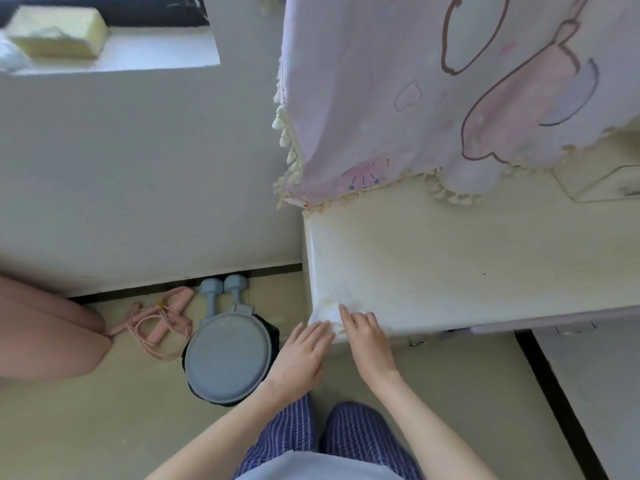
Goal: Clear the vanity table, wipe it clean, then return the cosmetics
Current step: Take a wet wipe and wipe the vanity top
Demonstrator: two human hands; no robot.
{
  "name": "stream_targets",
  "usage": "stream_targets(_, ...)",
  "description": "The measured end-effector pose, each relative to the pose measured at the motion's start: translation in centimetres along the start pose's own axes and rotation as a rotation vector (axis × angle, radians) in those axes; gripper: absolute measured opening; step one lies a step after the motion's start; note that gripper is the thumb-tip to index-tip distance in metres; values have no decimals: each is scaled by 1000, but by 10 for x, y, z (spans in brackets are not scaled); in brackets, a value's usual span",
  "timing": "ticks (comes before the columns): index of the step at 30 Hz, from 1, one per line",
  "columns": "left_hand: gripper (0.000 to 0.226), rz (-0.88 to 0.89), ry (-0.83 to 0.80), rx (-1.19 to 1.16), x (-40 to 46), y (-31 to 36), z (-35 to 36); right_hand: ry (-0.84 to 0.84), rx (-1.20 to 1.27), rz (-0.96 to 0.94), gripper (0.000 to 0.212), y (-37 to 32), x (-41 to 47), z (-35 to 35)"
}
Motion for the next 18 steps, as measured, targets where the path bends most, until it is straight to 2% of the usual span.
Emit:
stream_targets(2, 63, 17, 22, -18, -8, -1, -3, -62, -20, 39, 39, -3, -1, 1)
stream_targets(5, 63, 5, 69, -26, -31, 0, -13, -45, 204, 232, 26, -8, -17, 6)
stream_targets(8, 59, -59, 159, -57, -75, -2, -19, 22, 435, 344, 23, -23, -44, 11)
stream_targets(13, 42, -170, 218, -12, -178, -8, -11, 8, 380, 231, 12, -66, -100, 39)
stream_targets(16, 39, -209, 194, 28, -235, -12, -9, -63, 495, 313, 7, -95, -139, 65)
stream_targets(18, 35, -213, 169, 33, -266, -17, -8, -95, 584, 342, 29, -115, -161, 82)
Point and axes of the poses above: each hand's wrist, its own x-axis towards the middle knuckle, its own z-axis out of the palm, y = z × x, the point moved 3 cm from there along x, towards the middle knuckle, and after that the axes turned 7 degrees about x, right-handed, at the moved point
